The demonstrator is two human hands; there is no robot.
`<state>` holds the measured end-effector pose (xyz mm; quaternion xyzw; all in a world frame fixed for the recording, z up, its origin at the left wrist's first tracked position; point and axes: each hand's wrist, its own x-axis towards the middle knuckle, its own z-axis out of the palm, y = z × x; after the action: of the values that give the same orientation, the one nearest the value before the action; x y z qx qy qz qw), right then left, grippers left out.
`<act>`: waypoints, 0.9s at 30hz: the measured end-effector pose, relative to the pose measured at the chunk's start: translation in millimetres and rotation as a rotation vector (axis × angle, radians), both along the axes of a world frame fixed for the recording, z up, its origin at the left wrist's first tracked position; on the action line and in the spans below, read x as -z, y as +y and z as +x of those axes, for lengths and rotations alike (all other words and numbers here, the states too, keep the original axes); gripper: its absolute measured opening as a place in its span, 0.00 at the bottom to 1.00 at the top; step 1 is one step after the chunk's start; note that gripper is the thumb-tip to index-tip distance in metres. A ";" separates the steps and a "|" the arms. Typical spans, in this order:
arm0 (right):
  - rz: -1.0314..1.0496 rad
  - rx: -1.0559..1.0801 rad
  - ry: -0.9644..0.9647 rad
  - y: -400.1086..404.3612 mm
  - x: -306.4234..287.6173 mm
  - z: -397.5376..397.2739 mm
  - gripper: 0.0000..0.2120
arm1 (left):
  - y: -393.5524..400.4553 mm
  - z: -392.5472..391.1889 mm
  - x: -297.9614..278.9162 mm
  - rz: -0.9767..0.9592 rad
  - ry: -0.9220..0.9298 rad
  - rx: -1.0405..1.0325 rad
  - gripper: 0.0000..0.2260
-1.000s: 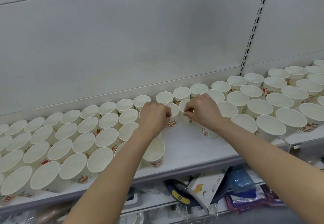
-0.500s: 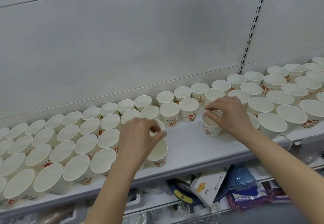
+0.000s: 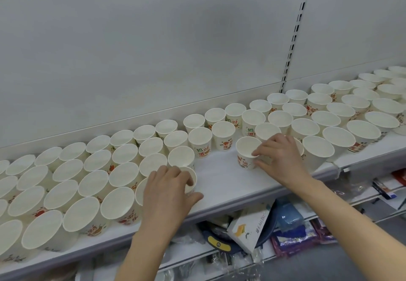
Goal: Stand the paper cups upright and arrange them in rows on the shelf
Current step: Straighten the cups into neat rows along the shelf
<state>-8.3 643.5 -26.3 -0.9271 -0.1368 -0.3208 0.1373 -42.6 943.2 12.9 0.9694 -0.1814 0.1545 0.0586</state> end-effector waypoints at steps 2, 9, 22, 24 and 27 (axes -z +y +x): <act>0.001 0.001 0.018 3.8 -0.3 1.8 0.10 | -10.8 4.3 -6.2 -0.068 -0.020 0.036 0.13; 0.000 -0.095 0.064 27.5 -3.7 -4.0 0.06 | -91.6 41.1 -20.2 -0.034 -0.003 0.346 0.14; 0.040 0.251 -0.005 -62.8 -4.8 -59.3 0.10 | -57.5 54.3 -15.9 -0.190 -0.033 0.204 0.02; -0.020 0.204 -0.016 -65.6 -4.2 -53.1 0.10 | -43.7 50.5 -17.0 -0.245 -0.031 0.162 0.03; -0.079 0.086 -0.042 -68.8 -3.5 -43.6 0.09 | -33.9 40.6 -14.7 -0.252 -0.022 0.157 0.04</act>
<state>-52.0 574.7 -22.8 -0.9299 -0.1122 -0.3401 0.0839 -1.9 909.3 27.7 0.9354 -0.2367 0.1817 0.1897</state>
